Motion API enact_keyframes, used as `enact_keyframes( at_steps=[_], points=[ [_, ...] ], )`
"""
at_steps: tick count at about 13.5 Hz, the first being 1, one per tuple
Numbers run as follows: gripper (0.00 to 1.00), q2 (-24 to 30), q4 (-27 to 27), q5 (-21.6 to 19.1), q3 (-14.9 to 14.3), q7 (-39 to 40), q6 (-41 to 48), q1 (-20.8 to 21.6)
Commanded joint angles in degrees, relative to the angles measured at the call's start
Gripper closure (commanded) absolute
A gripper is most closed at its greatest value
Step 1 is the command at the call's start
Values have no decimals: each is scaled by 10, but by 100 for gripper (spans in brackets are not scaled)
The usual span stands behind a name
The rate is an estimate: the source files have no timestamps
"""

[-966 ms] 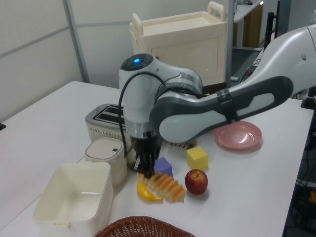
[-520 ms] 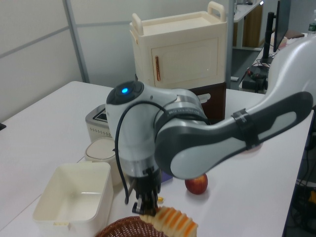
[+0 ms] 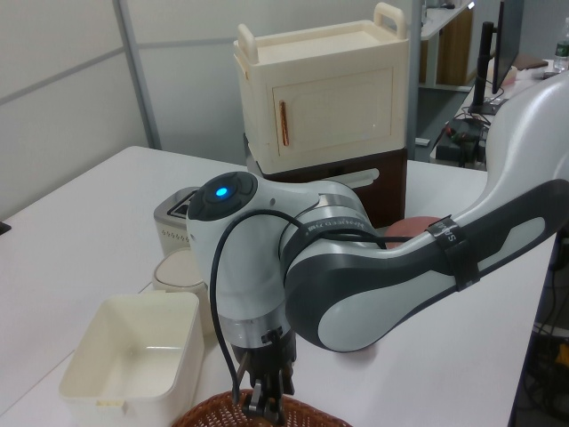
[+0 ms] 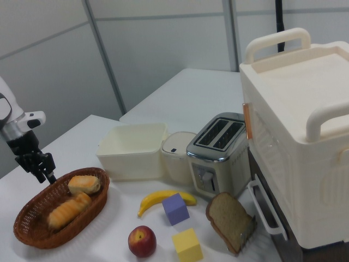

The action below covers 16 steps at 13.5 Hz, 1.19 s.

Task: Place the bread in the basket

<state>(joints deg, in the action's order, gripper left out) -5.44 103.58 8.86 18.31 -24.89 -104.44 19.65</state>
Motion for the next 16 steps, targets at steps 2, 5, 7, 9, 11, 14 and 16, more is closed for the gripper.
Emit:
enact_keyframes(
  at_steps=[2,5,7,9,11,14,16],
  points=[
    [0,9,5,7,3,-7,9,-4],
    [0,33,0,8,2,-28,20,-62],
    [0,58,-3,14,-6,-32,46,-107],
    [0,75,-4,40,-66,-18,62,-130],
    [0,79,-25,43,-155,41,69,-134],
    [0,82,-64,16,-223,101,83,-166],
    [0,90,-82,-39,-237,137,91,-186]
  ],
)
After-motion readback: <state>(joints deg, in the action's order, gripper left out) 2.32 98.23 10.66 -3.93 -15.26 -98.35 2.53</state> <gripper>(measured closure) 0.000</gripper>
